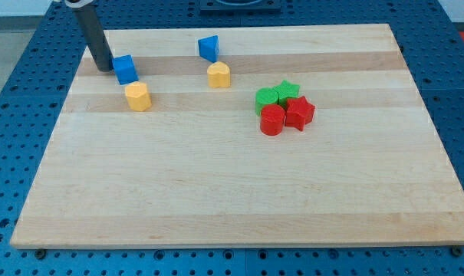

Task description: Slide the blue cube to the top of the yellow hexagon

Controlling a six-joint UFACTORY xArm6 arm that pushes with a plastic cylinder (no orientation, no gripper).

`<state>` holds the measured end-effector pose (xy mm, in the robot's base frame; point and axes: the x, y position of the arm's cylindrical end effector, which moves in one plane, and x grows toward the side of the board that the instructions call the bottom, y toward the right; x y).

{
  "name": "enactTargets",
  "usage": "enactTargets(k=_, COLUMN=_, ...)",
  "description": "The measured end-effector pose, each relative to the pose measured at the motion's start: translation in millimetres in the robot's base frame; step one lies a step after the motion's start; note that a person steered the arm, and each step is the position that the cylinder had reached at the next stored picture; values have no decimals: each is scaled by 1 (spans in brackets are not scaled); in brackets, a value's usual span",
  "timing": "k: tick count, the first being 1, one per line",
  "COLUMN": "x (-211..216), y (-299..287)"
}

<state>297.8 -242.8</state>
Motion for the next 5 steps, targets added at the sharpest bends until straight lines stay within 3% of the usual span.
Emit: enactTargets(k=5, x=-9, y=37)
